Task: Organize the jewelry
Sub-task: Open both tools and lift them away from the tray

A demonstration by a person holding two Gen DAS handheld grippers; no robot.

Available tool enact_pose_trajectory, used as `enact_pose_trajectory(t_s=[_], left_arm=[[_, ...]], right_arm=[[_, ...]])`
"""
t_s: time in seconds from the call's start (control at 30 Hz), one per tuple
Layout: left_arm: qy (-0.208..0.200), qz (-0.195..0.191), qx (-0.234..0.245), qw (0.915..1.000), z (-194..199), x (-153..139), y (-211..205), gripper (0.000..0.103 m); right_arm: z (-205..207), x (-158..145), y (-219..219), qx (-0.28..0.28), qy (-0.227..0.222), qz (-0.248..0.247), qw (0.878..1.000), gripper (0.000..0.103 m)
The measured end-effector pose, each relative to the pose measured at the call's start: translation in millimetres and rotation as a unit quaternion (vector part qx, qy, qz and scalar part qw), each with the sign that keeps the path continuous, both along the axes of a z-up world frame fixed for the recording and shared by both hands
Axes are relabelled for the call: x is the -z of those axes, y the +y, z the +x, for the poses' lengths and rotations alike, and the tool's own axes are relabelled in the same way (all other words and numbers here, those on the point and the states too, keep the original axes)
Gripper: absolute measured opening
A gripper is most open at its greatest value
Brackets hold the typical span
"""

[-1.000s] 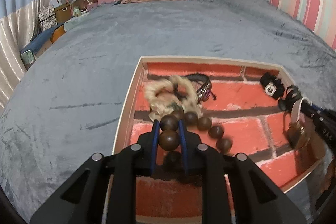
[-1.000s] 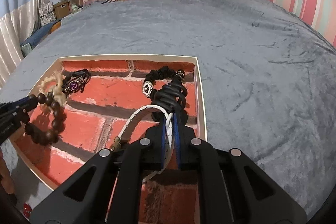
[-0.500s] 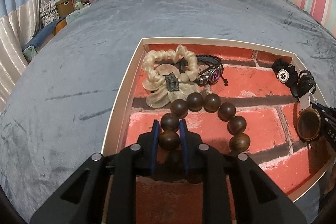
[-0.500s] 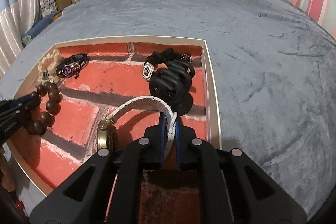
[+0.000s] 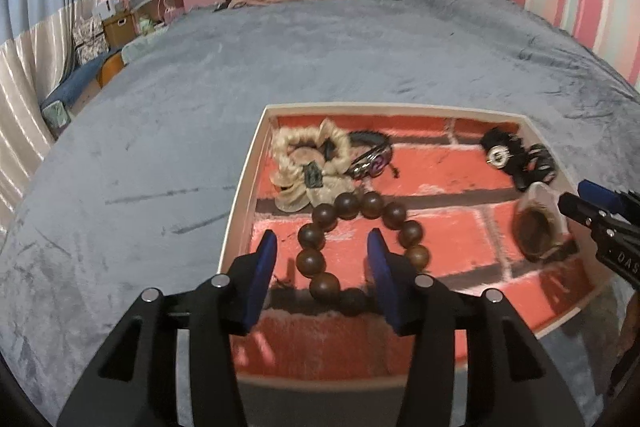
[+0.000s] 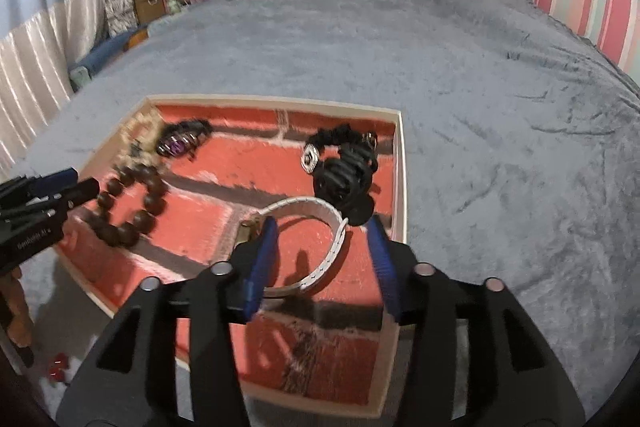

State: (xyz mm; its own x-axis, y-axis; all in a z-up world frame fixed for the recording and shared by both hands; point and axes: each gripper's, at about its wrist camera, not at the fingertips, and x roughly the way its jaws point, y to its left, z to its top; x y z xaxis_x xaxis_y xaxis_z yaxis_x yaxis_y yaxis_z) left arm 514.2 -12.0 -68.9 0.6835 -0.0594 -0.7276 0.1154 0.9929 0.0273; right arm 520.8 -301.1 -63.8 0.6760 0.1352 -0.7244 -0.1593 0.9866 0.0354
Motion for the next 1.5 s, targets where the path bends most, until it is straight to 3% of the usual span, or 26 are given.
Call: enact_pose_trajectory(t_s=[0.03, 0.1, 0.2, 0.33, 0.4, 0.8, 1.13, 1.5], left_arm=[[-0.004, -0.003, 0.002, 1.0000, -3.4, -5.5, 0.2, 0.053], [-0.021, -0.011, 0.003, 0.9997, -14.8, -22.6, 4.4, 0.070], [-0.037, -0.026, 0.003, 0.9990, -30.2, -45.5, 12.4, 0.080], [-0.065, -0.026, -0.011, 0.9975, -54.1, -70.4, 23.9, 0.089], [-0.073, -0.027, -0.015, 0.9968, -64.9, -79.7, 30.3, 0.094], [-0.082, -0.026, -0.021, 0.9961, -140.2, -108.3, 66.0, 0.094], [-0.078, -0.059, -0.035, 0.9946, -198.6, -120.0, 89.5, 0.094], [-0.079, -0.053, -0.054, 0.9940, -252.4, -124.9, 122.8, 0.094]], right_arm=[[-3.2, -5.5, -1.7, -0.003, -0.005, 0.003, 1.000, 0.064], [-11.0, -17.4, -5.8, -0.006, -0.014, 0.004, 1.000, 0.076], [-22.3, -35.4, -11.9, -0.011, -0.025, -0.001, 1.000, 0.091], [-39.9, -55.0, -21.6, -0.015, -0.039, -0.005, 0.999, 0.099], [-51.0, -63.9, -26.7, -0.008, -0.049, -0.010, 0.999, 0.099], [-120.1, -95.4, -56.9, 0.008, -0.084, -0.007, 0.996, 0.099], [-181.7, -95.9, -75.9, 0.026, -0.081, -0.003, 0.996, 0.099], [-233.1, -92.1, -84.4, 0.044, -0.086, -0.007, 0.995, 0.099]])
